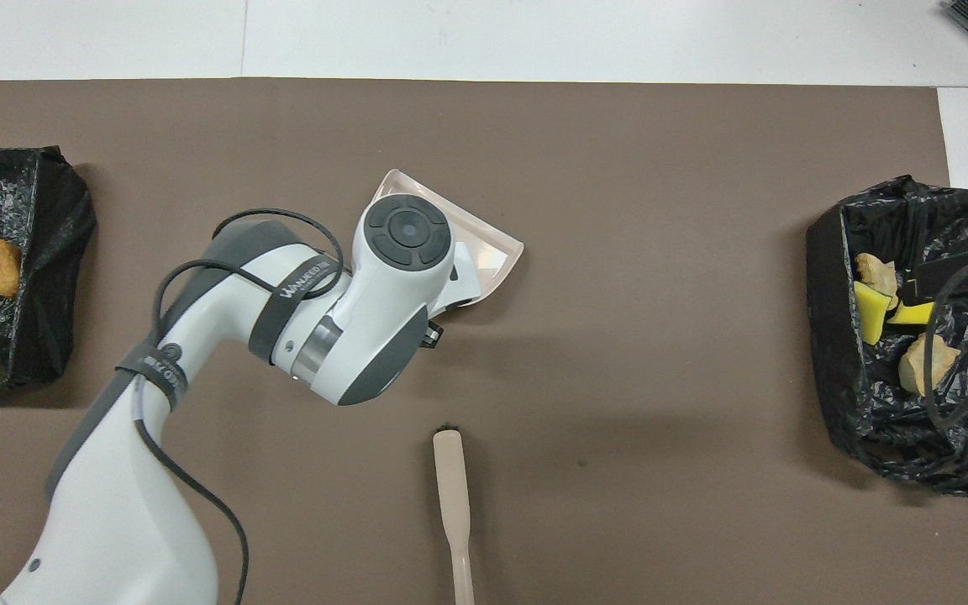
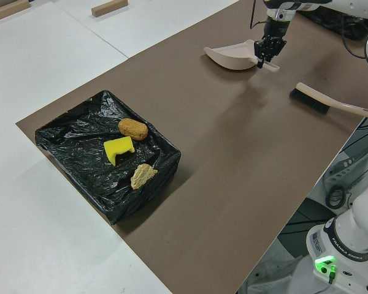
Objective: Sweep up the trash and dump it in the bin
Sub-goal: 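Set the empty dustpan back on the table with the left gripper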
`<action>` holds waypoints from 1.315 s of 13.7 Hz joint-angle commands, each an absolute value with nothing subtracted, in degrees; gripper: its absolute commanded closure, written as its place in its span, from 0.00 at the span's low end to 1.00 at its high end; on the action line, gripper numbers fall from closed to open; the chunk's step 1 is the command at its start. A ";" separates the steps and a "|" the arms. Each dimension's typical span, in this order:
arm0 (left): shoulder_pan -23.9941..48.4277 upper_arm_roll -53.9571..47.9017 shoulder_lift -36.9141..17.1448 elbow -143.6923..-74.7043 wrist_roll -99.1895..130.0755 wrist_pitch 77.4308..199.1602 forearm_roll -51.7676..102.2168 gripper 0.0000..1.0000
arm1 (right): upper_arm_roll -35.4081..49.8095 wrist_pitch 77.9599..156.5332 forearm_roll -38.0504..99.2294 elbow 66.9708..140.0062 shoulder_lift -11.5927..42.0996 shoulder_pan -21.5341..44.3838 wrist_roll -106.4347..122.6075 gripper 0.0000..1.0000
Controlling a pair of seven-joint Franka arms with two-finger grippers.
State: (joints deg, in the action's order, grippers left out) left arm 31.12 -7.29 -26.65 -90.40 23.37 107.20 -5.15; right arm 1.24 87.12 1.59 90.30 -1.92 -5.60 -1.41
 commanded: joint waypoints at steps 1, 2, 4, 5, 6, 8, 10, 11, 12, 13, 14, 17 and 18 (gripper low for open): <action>31.38 -5.89 -28.65 -88.15 29.34 111.24 -0.89 1.00 | 0.80 87.01 -1.66 89.74 -1.76 -4.50 2.08 0.00; 31.29 -5.89 -28.57 -88.24 29.44 112.14 -0.79 1.00 | -1.21 87.62 -1.41 89.74 -1.58 -3.53 2.81 0.00; 31.20 -5.89 -28.48 -88.15 28.66 112.41 -1.05 0.62 | -2.28 87.89 -0.79 89.82 -2.02 -2.11 1.15 0.00; 31.20 -5.89 -28.48 -88.33 28.39 112.41 -1.05 0.01 | -2.20 88.33 -0.70 89.91 -2.20 -2.11 -0.42 0.00; 30.85 -5.54 -27.61 -88.59 28.21 111.89 -1.14 0.00 | -2.11 88.59 -0.62 90.00 -2.20 -2.11 -0.79 0.00; 27.88 -5.36 -24.27 -89.46 28.30 110.13 -1.06 0.00 | -1.85 88.59 -1.05 89.91 -1.32 -2.28 -0.09 0.00; 23.84 -5.36 -19.89 -92.71 28.22 106.46 -1.14 0.00 | -1.58 89.20 -0.88 89.91 -0.35 -1.76 0.09 0.00; 21.82 -5.36 -17.78 -94.81 28.21 104.78 -1.40 0.00 | -1.58 90.34 -0.70 90.26 -0.70 -1.15 -0.43 0.00; 19.53 -5.36 -16.45 -96.40 27.60 104.77 -1.58 0.00 | -1.58 90.09 -0.44 90.26 -0.79 -0.88 -0.70 0.00; 16.81 -5.36 -14.78 -98.77 25.16 105.20 -1.58 0.00 | -1.58 89.48 0.17 90.18 -0.79 -0.88 -1.66 0.00; 14.53 -5.36 -12.85 -100.79 21.57 105.47 -1.58 0.00 | -1.58 88.17 0.78 89.83 -0.70 -0.88 -2.45 0.00; 6.18 -5.45 -5.13 -107.73 8.12 105.73 -1.49 0.00 | -1.67 86.49 1.14 89.74 -1.14 -0.97 -2.02 0.00; 4.41 -5.45 -2.31 -109.58 4.43 105.56 -1.49 0.00 | -1.67 86.40 1.14 89.65 -1.14 -0.97 -2.02 0.00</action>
State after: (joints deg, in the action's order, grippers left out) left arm 7.65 -4.77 -10.20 -102.20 10.24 104.67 -1.98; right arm -1.70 87.56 0.22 90.07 -0.71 -0.71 -1.28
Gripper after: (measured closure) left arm 0.000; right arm 0.000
